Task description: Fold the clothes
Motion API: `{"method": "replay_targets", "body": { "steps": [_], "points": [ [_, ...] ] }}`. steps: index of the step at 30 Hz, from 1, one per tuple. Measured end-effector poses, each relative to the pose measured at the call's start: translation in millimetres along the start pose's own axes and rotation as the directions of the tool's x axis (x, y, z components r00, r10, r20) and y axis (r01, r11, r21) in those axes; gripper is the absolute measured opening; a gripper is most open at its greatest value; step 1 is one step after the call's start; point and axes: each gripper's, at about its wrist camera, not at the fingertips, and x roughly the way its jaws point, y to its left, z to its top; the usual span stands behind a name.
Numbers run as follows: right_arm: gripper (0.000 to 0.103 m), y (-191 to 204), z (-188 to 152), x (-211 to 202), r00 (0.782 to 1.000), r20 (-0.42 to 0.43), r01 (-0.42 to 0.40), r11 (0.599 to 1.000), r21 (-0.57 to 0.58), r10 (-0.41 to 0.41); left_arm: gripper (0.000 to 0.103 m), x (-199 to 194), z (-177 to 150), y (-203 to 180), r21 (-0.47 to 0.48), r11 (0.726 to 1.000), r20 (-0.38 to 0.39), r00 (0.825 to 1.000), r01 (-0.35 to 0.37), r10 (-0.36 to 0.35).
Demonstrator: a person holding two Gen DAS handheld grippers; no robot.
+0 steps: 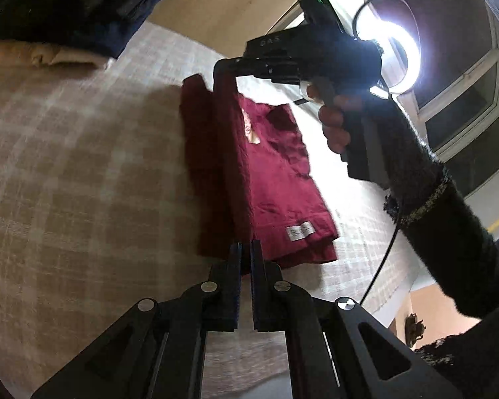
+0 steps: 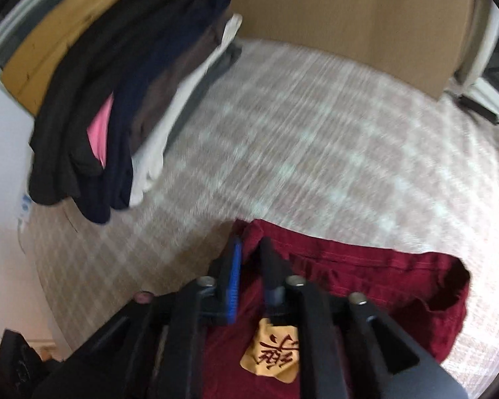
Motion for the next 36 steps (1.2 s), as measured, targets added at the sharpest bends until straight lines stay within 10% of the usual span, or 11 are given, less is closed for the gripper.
{"method": "replay_targets", "body": {
  "steps": [6,8,14,19,25,30,36],
  "points": [
    [0.025,3,-3,-35,0.997,0.044,-0.067,0.998,-0.008,0.067,0.005,-26,1,10,0.005,0.999,-0.02,0.998,-0.051,0.051],
    [0.039,-5,-23,-80,0.989,0.142,-0.042,0.999,0.011,0.04,0.005,-39,12,17,0.029,0.997,-0.02,0.997,-0.072,0.073],
    [0.039,-51,-127,-128,0.969,0.211,0.084,0.976,0.202,-0.127,0.005,-28,83,-2,0.227,0.968,-0.012,0.993,-0.11,0.115],
    [0.039,-55,-177,-97,0.981,0.153,0.072,0.949,0.306,-0.123,0.006,40,127,-32,0.425,0.904,-0.086,0.993,-0.039,0.083],
    [0.039,-36,-211,-73,0.98,0.036,0.18,0.95,0.257,-0.195,0.007,109,139,-16,0.566,0.815,-0.158,0.953,-0.126,0.258],
    [0.04,-59,-206,-111,0.974,0.128,0.133,0.933,0.336,-0.185,0.003,89,160,7,0.489,0.855,-0.133,0.953,-0.175,0.271],
    [0.042,-101,-176,-101,0.968,0.133,0.156,0.928,0.339,-0.212,0.024,64,152,6,0.366,0.922,-0.157,0.969,-0.125,0.193]
  ]
}}
